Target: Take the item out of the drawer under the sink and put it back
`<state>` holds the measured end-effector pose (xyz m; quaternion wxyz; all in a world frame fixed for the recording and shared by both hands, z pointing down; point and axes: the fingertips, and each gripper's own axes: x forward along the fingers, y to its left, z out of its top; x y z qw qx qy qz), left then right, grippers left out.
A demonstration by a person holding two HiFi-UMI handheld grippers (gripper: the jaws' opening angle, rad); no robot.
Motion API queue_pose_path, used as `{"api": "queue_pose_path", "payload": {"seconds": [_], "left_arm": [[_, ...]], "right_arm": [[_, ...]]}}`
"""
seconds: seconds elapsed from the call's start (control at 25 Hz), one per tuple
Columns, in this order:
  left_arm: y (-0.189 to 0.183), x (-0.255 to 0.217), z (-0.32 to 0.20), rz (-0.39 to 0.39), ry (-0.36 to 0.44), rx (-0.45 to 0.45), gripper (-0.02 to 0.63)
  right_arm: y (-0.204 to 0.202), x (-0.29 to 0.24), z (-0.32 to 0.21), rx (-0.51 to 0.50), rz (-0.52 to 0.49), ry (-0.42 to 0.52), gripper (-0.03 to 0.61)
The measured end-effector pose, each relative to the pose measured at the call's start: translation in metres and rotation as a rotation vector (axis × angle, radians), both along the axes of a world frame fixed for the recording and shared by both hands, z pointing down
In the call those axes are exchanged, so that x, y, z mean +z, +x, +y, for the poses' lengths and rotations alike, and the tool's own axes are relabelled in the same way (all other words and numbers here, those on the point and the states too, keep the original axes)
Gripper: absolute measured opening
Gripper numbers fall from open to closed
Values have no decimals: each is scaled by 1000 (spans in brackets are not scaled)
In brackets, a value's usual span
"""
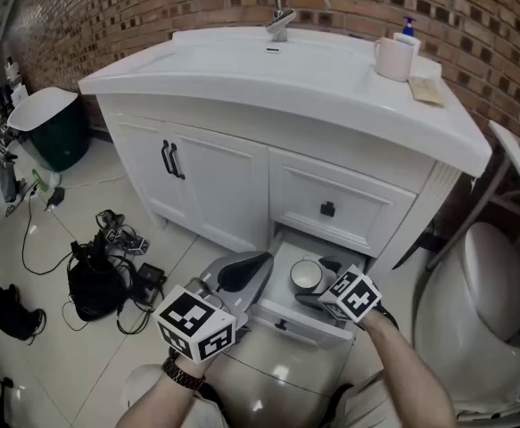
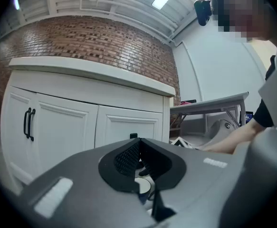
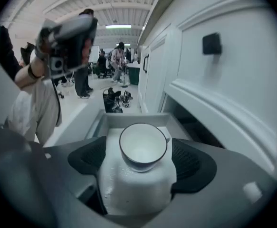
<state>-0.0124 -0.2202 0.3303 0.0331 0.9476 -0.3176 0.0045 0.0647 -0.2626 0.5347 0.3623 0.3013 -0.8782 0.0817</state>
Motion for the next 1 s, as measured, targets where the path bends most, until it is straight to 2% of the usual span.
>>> {"api": "queue_pose_path", "payload": {"seconds": [0.08, 0.16, 0.2, 0.24, 0.32, 0.44, 0.6, 0.76, 0.88, 1.0], "left_arm": [[1, -5, 1, 20, 6, 4, 17], [2, -8, 2, 29, 12, 6, 17], [2, -8, 3, 28, 14, 6, 17], [1, -7, 3, 26, 13, 5, 17], [-1, -4, 3, 22, 8, -2, 17], [-5, -8, 5, 41, 8, -9, 18], [2, -20, 12, 80, 31, 28, 18], [5, -7, 8, 49, 32, 24, 17], [7, 2, 9, 30, 33, 18, 17], [11, 1, 10, 24, 49, 27, 17]], "right_arm": [[3, 20, -15, 60, 97, -12, 468], [2, 33, -27, 90, 139, -28, 476], [0, 36, -30, 88, 138, -40, 466], [-3, 39, -31, 79, 134, -55, 421], [-5, 34, -30, 67, 128, -64, 414], [-6, -13, -25, 79, 30, 30, 413], [14, -112, 16, 119, -148, 243, 413], [30, -168, 55, 116, -259, 395, 411], [41, -178, 64, 117, -270, 447, 411], [48, -171, 62, 123, -253, 436, 411]]}}
